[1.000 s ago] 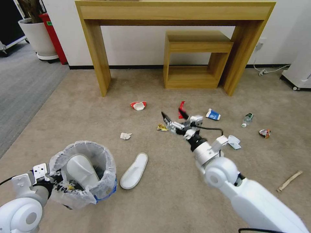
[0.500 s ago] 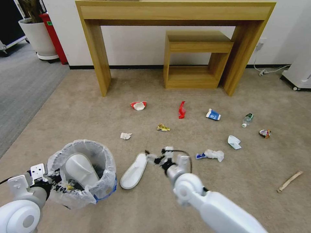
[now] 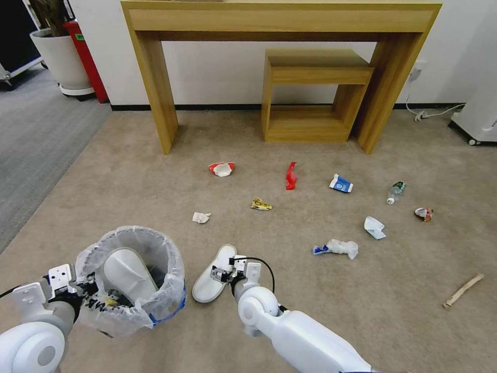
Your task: Pick up the trash bin and place the garbage on the floor into it.
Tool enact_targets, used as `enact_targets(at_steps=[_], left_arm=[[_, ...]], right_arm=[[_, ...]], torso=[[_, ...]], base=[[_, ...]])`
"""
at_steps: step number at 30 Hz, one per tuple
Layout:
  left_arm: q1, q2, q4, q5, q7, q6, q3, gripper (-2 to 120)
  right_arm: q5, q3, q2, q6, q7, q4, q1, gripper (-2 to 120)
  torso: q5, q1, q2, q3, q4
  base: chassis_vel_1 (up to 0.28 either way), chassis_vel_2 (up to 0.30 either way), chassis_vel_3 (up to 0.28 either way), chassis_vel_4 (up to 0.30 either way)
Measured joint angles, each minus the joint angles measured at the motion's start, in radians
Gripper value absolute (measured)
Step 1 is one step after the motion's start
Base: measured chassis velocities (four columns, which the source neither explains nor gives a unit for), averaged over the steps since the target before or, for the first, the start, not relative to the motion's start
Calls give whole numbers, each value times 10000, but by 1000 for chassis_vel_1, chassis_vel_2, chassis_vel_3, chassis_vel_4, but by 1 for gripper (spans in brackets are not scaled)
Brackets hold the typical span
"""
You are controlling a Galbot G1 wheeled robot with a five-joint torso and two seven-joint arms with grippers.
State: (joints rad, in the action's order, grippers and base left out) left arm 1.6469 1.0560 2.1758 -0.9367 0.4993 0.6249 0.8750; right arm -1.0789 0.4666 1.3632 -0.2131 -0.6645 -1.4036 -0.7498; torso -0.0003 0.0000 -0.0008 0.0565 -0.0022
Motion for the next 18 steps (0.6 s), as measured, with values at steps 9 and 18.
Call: enact_targets(at_steps=[9, 18], left_arm=[[-108, -12, -56, 4, 0, -21, -103, 1], [-129, 2, -77, 12, 7, -73, -133, 1]], right_arm=[[-221, 525, 501, -38, -93, 1157, 564, 100], [-218, 999, 1093, 146, -7, 2257, 846, 97]], torso=[[1, 0, 0, 0, 1], [2, 0, 0, 0, 1]], base=[[0, 0, 0, 0], [0, 0, 0, 0]])
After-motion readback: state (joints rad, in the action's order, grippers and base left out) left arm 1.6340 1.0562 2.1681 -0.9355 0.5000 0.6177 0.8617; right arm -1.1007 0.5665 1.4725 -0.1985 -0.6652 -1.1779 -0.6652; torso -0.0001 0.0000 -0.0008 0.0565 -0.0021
